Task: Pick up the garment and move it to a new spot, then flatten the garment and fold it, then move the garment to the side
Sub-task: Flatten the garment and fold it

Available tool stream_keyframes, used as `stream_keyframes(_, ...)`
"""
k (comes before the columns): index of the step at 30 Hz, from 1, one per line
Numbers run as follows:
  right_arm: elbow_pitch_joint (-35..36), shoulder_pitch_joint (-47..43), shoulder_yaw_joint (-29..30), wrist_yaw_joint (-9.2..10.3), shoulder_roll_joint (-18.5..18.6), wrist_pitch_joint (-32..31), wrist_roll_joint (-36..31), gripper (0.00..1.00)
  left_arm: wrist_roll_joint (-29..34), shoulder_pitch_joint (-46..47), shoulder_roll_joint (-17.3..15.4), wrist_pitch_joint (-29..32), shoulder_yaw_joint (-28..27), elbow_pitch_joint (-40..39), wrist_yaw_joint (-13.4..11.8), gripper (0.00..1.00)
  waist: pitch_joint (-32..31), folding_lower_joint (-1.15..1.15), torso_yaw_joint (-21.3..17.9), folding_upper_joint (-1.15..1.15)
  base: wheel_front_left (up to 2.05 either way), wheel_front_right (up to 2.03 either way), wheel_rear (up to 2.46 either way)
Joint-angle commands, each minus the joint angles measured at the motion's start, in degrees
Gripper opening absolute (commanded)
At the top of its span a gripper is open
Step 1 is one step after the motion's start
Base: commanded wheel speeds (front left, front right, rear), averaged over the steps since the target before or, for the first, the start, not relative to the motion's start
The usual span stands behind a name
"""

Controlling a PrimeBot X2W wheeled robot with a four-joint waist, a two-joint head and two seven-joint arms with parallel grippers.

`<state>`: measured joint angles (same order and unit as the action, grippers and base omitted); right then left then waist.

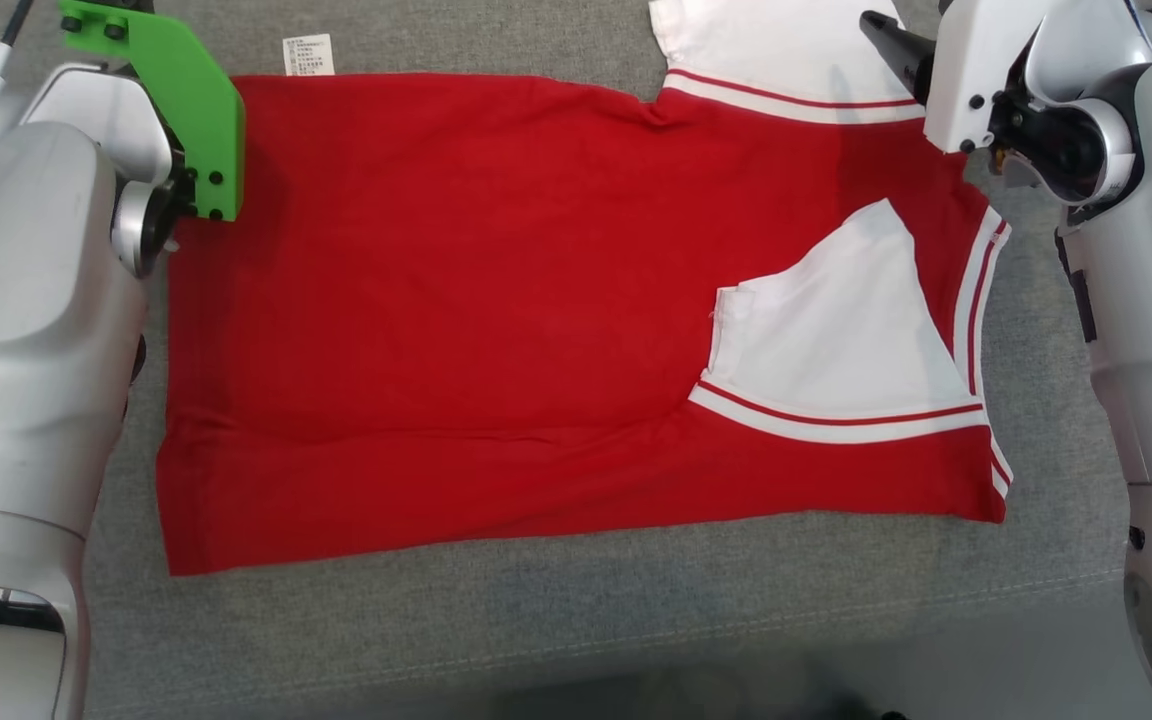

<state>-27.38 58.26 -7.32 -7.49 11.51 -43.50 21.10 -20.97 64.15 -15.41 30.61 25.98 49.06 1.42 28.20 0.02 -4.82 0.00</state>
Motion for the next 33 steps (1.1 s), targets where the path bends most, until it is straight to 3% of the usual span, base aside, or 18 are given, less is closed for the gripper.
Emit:
stream_keyframes(1, -0.6, 1.1, 0.0, 0.01, 0.4, 0.8, 0.4, 1.00, 0.0, 1.6, -0.9, -0.4, -0.3, 0.6, -0.2, 1.00, 2.0, -0.02, -0.9, 0.00, 0.00, 0.00, 0.00)
stream_keyframes(9, -2.2, 3.0, -0.4, 0.01, 1.0, 1.8, -0.2, 1.00, 0.9, 2.8, -1.0, 1.0, 0.6, 3.4, -2.2, 1.00, 2.7, -0.02, -0.5, 0.00, 0.00, 0.00, 0.00)
stream_keyframes(17, -4.7, 5.5, -0.3, 0.01, 2.4, 0.7, -1.9, 1.00, -1.8, 0.8, 3.0, 4.1, 1.0, 4.6, -1.4, 1.00, 1.7, -0.02, 1.6, 0.00, 0.00, 0.00, 0.00)
stream_keyframes(28, -9.7, 9.5, -3.3, 0.01, -0.4, 0.7, -3.6, 1.00, -1.5, 2.5, 2.3, 2.9, 1.7, 5.6, -2.5, 1.00, 0.7, -0.02, 0.1, 0.00, 0.00, 0.00, 0.00)
stream_keyframes(31, -10.8, 10.5, -4.2, 0.01, -0.9, 0.7, -3.9, 1.00, -0.7, 4.2, 1.6, 4.0, 2.3, 6.5, -3.2, 0.98, 1.1, -0.02, -0.3, 0.00, 0.00, 0.00, 0.00)
stream_keyframes(33, -11.4, 11.0, -4.7, 0.02, -1.0, 0.7, -3.9, 1.00, -0.9, 5.0, 1.3, 5.4, 2.3, 7.2, -3.4, 0.89, 1.1, -0.02, -0.5, 0.00, 0.00, 0.00, 0.00)
